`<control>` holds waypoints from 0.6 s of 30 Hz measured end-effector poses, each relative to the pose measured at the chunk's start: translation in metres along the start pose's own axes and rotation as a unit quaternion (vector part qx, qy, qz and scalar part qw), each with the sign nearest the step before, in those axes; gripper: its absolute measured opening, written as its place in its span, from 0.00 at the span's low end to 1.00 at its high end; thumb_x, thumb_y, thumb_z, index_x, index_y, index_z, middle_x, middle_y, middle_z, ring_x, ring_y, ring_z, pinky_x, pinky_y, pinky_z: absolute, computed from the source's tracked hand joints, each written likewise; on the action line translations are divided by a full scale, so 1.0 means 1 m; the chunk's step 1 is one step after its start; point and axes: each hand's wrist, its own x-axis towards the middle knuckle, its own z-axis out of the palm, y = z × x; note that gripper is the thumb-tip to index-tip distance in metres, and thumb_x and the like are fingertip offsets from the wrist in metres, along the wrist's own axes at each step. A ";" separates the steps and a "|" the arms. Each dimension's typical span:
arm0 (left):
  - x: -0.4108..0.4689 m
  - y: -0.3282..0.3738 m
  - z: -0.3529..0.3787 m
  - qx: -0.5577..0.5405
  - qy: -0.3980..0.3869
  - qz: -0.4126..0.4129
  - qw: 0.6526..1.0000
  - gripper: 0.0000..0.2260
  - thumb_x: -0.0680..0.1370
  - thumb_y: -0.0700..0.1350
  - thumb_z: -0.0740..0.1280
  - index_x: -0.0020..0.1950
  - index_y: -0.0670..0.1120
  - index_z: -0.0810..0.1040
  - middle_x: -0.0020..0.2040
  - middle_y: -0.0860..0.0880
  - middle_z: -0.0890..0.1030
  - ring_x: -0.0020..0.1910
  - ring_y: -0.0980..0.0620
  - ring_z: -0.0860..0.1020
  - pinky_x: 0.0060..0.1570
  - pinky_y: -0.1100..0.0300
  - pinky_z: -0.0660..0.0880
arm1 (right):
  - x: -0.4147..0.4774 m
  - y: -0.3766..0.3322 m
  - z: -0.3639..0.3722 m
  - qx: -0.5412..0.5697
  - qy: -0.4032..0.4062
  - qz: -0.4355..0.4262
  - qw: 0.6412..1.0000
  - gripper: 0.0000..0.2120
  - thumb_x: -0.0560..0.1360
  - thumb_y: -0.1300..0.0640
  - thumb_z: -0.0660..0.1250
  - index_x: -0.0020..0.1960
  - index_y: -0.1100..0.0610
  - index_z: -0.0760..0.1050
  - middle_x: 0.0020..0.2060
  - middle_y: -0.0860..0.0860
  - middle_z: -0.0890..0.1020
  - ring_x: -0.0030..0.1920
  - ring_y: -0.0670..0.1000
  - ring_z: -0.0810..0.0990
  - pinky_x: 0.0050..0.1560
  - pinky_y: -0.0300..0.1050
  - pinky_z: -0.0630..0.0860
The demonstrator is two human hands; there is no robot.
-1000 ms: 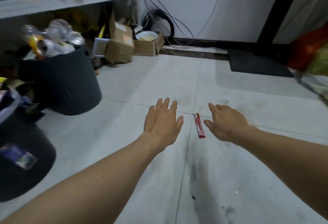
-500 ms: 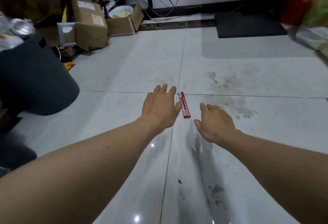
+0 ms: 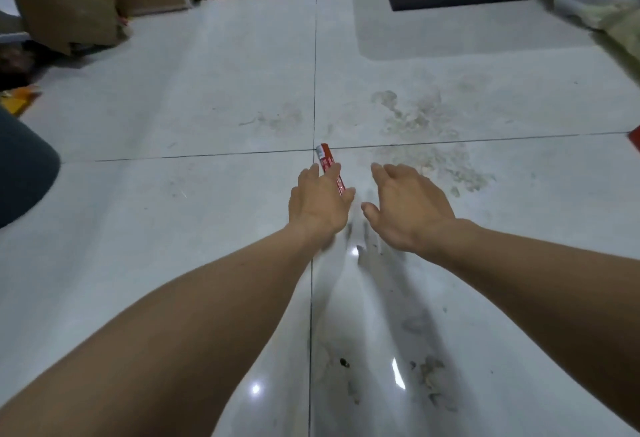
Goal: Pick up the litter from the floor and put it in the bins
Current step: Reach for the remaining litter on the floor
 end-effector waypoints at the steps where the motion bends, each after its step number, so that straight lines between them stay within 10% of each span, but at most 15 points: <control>1: 0.006 -0.002 0.005 0.000 0.000 -0.002 1.000 0.26 0.81 0.56 0.59 0.77 0.52 0.59 0.77 0.43 0.60 0.75 0.44 0.58 0.69 0.50 0.61 | 0.002 0.002 0.005 0.000 -0.004 0.004 1.000 0.29 0.80 0.46 0.56 0.76 0.58 0.54 0.69 0.55 0.69 0.69 0.56 0.65 0.65 0.49 0.65; 18: 0.035 -0.002 0.028 -0.198 -0.032 -0.034 0.979 0.20 0.75 0.31 0.68 0.65 0.44 0.78 0.66 0.44 0.74 0.63 0.44 0.75 0.64 0.56 0.72 | -0.001 0.032 0.034 0.053 -0.018 0.080 0.995 0.29 0.80 0.48 0.56 0.77 0.58 0.53 0.71 0.54 0.67 0.70 0.57 0.64 0.64 0.50 0.66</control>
